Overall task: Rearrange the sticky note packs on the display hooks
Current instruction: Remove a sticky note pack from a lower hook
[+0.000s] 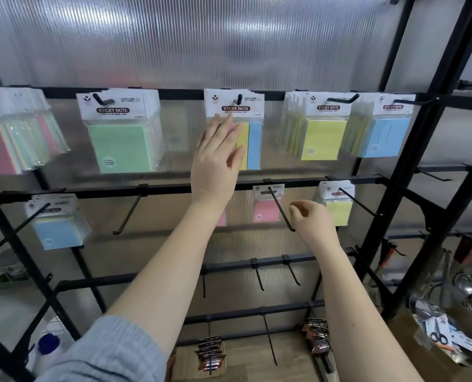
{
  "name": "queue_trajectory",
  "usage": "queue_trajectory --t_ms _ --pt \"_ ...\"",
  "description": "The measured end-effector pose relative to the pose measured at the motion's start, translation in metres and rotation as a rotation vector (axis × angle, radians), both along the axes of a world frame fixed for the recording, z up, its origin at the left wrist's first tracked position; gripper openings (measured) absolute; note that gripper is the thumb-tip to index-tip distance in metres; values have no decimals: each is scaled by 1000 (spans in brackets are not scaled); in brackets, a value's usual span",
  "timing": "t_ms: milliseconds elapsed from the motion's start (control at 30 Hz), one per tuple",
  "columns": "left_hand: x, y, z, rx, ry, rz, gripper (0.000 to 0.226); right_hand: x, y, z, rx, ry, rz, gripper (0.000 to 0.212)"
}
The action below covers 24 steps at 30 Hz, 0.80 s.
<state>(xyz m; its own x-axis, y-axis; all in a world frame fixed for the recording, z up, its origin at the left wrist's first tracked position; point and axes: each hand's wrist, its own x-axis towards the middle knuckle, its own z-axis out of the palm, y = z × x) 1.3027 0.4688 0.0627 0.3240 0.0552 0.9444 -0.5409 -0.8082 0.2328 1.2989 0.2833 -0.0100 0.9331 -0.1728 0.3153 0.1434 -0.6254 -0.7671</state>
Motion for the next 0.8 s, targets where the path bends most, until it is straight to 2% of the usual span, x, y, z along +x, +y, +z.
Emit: queue_trajectory --t_ms 100,367,567,667,800 --pt "-4 5 -7 -83 -66 -27 27 9 4 -1 20 -10 -28 28" --pt "-12 26 -37 -382 7 30 23 28 2 0 32 30 -39 31" --pt "6 37 -55 -523 260 122 19 68 -8 -3 109 177 7 35" --pt "15 39 -61 -604 322 185 18 92 -7 -9 222 280 3 43" --pt "22 38 -66 -677 398 152 18 118 -2 -22 210 364 31 54"
